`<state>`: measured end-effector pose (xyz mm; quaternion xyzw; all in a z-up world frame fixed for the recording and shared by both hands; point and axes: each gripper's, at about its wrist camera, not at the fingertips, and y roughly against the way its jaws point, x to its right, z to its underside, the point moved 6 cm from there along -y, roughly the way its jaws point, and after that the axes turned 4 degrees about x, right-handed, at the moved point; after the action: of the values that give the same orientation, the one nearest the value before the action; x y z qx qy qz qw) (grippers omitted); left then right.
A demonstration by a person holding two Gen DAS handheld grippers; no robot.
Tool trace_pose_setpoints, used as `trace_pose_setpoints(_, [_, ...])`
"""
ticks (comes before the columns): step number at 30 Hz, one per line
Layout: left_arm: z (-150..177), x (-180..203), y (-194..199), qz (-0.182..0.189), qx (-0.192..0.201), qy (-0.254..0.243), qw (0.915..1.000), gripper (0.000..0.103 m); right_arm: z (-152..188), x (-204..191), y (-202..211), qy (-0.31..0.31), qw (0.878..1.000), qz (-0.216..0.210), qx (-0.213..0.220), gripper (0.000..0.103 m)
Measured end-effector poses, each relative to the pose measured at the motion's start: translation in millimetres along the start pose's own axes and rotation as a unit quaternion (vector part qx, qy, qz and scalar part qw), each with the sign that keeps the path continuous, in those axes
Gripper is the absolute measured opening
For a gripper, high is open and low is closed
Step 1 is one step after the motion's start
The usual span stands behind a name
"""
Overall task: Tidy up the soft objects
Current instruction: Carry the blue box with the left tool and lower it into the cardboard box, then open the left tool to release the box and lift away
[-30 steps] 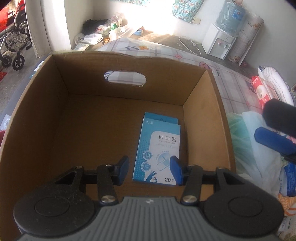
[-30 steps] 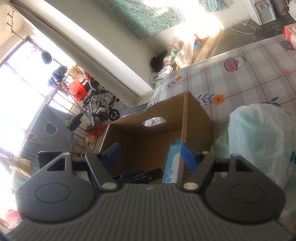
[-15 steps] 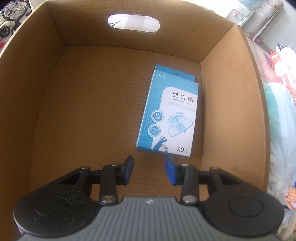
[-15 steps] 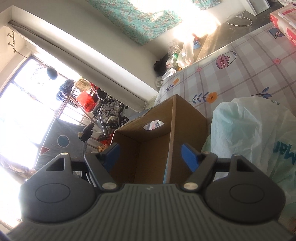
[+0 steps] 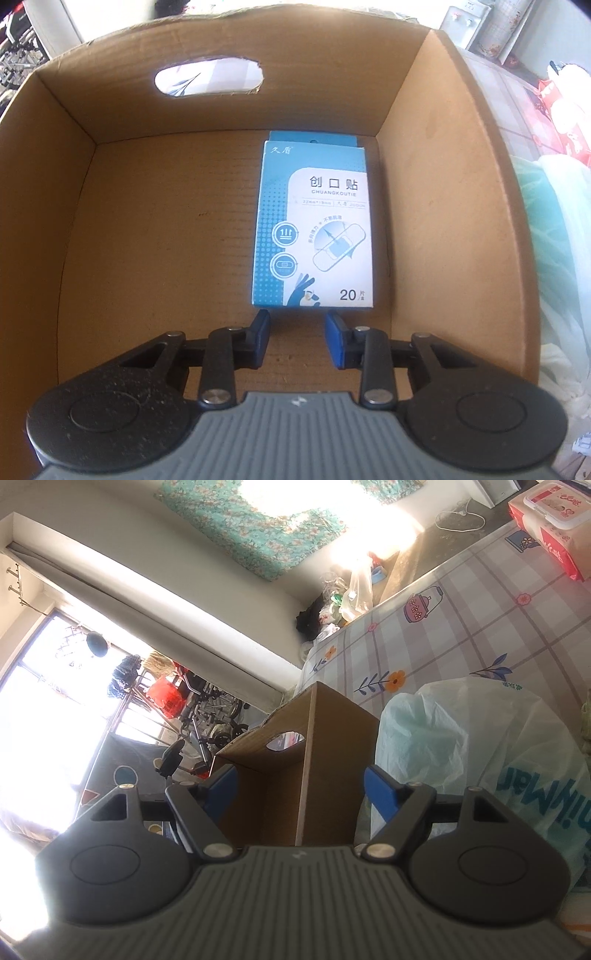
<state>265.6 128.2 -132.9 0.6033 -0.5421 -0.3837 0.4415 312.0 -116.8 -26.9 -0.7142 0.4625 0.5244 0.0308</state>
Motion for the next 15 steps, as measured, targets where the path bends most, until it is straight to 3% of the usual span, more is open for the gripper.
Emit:
trace_pose_setpoints(8, [3.9, -4.0, 32.6, -0.003, 0.029, -0.023, 0.9993, 0.039, 0.5, 6.5, -0.1, -0.007, 1.000, 0.003, -0.002, 0.078])
trace_pose_setpoints(11, [-1.8, -19.5, 47.1, -0.006, 0.049, 0.005, 0.9988, 0.040, 0.5, 7.6, -1.4, -0.008, 1.000, 0.003, -0.002, 0.079])
trace_pose_setpoints(15, [-22.8, -42.3, 48.2, -0.011, 0.054, 0.077, 0.9955, 0.046, 1.0, 9.7, -5.1, -0.016, 1.000, 0.001, -0.006, 0.079])
